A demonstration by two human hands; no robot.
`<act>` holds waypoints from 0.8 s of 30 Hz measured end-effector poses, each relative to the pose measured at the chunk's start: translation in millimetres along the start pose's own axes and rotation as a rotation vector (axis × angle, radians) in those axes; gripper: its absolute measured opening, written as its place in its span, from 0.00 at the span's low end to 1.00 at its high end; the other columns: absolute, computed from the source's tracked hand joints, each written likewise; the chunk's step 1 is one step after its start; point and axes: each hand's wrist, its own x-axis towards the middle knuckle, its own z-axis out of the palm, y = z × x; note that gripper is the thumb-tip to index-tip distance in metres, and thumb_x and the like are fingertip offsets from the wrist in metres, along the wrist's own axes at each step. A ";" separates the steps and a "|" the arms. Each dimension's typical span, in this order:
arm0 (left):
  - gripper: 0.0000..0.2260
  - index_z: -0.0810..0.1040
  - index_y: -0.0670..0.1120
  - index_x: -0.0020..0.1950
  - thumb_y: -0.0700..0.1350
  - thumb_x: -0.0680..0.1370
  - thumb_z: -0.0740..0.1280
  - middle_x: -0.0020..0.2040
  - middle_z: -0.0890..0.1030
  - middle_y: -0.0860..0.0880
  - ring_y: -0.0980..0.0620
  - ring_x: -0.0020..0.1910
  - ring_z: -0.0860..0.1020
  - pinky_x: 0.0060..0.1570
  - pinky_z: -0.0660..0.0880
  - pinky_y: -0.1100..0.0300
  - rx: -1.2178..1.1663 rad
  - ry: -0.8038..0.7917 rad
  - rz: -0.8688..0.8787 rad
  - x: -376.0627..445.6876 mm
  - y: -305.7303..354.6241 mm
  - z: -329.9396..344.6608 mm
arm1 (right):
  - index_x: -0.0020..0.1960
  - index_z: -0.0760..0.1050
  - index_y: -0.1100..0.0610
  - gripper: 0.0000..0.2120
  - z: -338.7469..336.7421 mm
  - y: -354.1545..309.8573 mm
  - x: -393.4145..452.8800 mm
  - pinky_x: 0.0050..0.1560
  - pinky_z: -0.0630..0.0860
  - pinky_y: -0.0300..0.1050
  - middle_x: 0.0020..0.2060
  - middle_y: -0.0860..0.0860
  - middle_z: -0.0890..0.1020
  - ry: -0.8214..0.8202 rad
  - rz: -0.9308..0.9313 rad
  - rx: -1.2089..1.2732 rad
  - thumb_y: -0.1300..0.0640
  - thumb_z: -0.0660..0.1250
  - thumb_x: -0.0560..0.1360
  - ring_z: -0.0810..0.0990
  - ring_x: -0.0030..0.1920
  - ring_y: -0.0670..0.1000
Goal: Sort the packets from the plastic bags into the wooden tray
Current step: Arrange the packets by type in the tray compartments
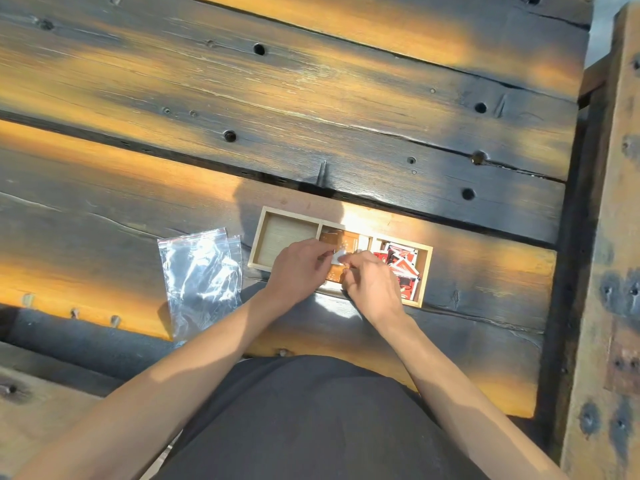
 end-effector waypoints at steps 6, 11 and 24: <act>0.15 0.83 0.52 0.65 0.45 0.81 0.63 0.49 0.86 0.51 0.49 0.45 0.82 0.41 0.80 0.52 0.102 -0.060 0.035 2.8 3.2 -4.3 | 0.64 0.79 0.54 0.14 1.2 2.3 0.1 0.41 0.80 0.46 0.53 0.53 0.81 0.039 0.034 0.024 0.63 0.65 0.79 0.83 0.45 0.55; 0.14 0.84 0.52 0.63 0.44 0.80 0.64 0.52 0.87 0.50 0.47 0.48 0.84 0.42 0.81 0.51 0.148 -0.062 0.013 3.0 5.0 -4.6 | 0.64 0.80 0.53 0.15 4.8 7.7 -3.4 0.43 0.84 0.51 0.57 0.52 0.82 0.041 0.002 0.037 0.63 0.66 0.80 0.84 0.45 0.53; 0.18 0.78 0.51 0.70 0.44 0.81 0.62 0.57 0.86 0.51 0.50 0.44 0.82 0.43 0.77 0.57 0.054 -0.050 0.058 -21.0 -8.7 -14.1 | 0.66 0.79 0.53 0.14 0.5 3.5 -15.2 0.50 0.83 0.53 0.59 0.52 0.79 0.066 0.003 0.095 0.58 0.66 0.80 0.84 0.49 0.55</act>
